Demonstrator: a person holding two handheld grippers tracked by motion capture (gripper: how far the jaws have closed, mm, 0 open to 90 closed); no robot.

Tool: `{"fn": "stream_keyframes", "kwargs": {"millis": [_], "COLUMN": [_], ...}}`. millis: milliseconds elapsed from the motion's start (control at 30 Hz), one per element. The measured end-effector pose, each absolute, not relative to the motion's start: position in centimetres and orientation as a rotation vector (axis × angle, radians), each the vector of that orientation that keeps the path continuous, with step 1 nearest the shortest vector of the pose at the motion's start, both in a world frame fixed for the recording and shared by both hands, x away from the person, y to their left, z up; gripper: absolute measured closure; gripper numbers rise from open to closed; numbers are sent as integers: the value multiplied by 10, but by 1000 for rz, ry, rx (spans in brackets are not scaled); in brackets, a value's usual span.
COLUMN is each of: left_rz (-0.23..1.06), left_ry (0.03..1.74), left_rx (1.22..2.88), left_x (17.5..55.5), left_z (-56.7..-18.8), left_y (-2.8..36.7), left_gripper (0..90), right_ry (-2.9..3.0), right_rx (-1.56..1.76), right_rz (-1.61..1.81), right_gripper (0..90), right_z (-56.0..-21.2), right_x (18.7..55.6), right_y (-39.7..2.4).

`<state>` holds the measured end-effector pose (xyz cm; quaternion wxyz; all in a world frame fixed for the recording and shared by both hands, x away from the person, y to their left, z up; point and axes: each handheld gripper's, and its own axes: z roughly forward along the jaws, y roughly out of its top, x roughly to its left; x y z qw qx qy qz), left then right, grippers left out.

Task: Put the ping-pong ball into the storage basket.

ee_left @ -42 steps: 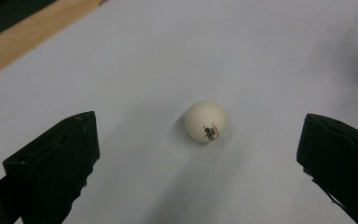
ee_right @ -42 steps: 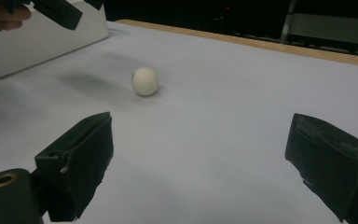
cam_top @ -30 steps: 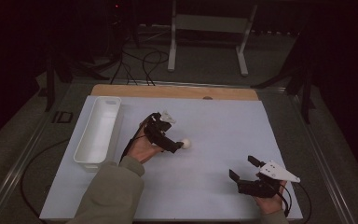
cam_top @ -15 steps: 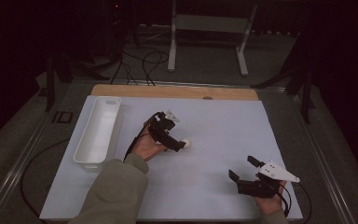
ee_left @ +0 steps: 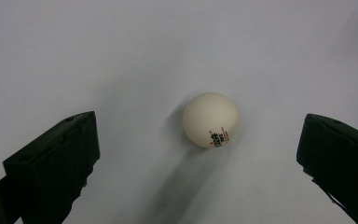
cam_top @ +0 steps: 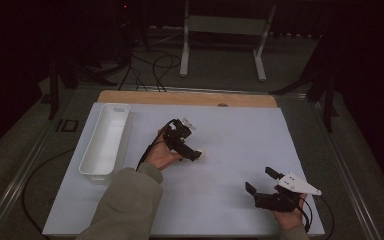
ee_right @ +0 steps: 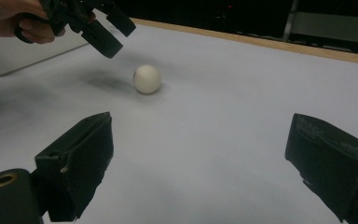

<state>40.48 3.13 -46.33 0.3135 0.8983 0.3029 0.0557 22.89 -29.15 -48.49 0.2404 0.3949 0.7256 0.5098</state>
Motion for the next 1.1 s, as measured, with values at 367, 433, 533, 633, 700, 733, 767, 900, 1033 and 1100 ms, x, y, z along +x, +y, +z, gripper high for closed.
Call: {"fn": "stream_keyframes", "kwargs": {"millis": [367,433,533,633,700,733,767,900,1033,1100], "left_rz": [139,138,137,123,117,115,113,102,100,99], "left_ry": [792,787,786,788,787,785,781,791,788,788], "left_rx": [2392,2396,2408,2425,2436,2445,2452,2459,2468,2462], "left_x": [410,411,412,414,414,414,415,416,418,417], "left_z": [-464,-463,-463,-466,-467,-467,-468,-471,-473,-474], "left_y": [21,18,15,12,10,9,9,5,4,2], "left_gripper": [0,0,0,0,0,0,0,0,1,4], "right_ry": [1987,1987,1987,1988,1990,1990,1990,1991,1990,1989], "right_rx": [1079,1079,1078,1078,1077,1077,1076,1077,1079,1079], "right_rz": [1394,1395,1393,1393,1394,1395,1395,1393,1395,1398], "right_gripper": [72,72,72,72,72,72,72,72,72,72], "right_z": [-485,-485,-485,-485,-486,-486,-486,-486,-486,-486], "right_x": [229,229,229,229,229,229,229,229,229,229], "right_y": [-292,-292,-292,-292,-292,-292,-292,-292,-292,-292]}}
